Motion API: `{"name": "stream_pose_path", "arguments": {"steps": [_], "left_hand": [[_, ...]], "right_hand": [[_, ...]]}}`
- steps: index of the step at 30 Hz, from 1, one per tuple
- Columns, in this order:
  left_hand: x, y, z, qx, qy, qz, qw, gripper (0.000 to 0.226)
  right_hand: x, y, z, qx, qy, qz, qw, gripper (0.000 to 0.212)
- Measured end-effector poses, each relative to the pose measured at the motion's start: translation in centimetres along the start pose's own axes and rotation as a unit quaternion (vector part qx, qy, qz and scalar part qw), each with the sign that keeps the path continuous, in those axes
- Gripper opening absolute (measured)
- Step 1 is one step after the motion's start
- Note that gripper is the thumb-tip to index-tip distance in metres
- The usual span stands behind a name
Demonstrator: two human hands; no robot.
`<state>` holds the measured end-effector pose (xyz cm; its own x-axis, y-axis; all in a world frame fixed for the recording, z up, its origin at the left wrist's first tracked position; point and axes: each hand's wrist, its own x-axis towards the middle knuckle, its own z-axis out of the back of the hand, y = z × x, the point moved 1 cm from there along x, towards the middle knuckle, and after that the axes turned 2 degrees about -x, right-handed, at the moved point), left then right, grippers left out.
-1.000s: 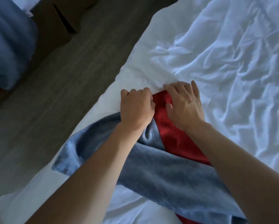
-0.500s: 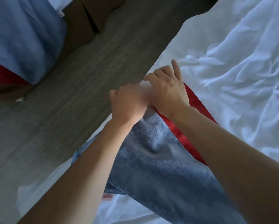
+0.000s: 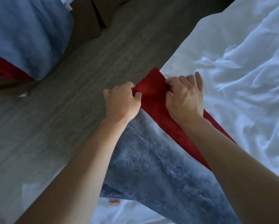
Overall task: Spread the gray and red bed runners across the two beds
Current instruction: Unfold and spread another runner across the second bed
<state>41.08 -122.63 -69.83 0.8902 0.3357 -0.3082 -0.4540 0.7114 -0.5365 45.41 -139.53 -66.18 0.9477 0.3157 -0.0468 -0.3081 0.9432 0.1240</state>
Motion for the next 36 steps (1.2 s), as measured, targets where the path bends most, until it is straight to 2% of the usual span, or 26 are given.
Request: {"name": "stream_pose_path", "arguments": {"steps": [4,9,12,16,19,22,26,31,36], "left_hand": [[0.7,1.4,0.3,0.032,-0.039,0.009,0.999,0.011],[-0.6,3.4,0.6,-0.030,-0.005,0.030,0.999,0.023],[-2.4,5.6,1.2,-0.048,-0.006,0.066,0.997,0.019],[-6.7,8.9,2.7,-0.031,-0.006,0.114,0.993,0.044],[-10.7,10.6,3.6,-0.031,-0.009,0.137,0.990,0.038],[-14.2,11.5,4.3,-0.044,-0.004,0.125,0.991,0.033],[-17.4,12.2,5.4,-0.058,-0.031,0.134,0.989,0.018],[-20.7,13.0,5.5,-0.072,-0.043,0.153,0.985,0.026],[-21.4,13.5,5.3,-0.095,-0.017,0.152,0.984,0.011]], "right_hand": [[1.2,1.2,-0.5,0.002,-0.017,0.028,0.999,0.027],[1.2,4.5,-0.3,0.019,-0.018,0.096,0.995,0.024],[-1.0,7.0,-0.4,0.046,0.000,0.154,0.987,0.020],[-5.8,10.2,-0.8,0.071,0.045,0.208,0.975,0.016],[-9.0,12.1,-1.0,0.064,0.079,0.240,0.965,0.018],[-11.9,13.1,-1.0,0.056,0.082,0.254,0.962,0.013],[-15.1,13.9,-0.7,0.077,0.081,0.256,0.960,0.024],[-19.5,13.6,-0.5,0.075,0.083,0.295,0.949,0.019],[-20.3,13.5,-0.9,0.028,0.054,0.239,0.969,0.010]]}}
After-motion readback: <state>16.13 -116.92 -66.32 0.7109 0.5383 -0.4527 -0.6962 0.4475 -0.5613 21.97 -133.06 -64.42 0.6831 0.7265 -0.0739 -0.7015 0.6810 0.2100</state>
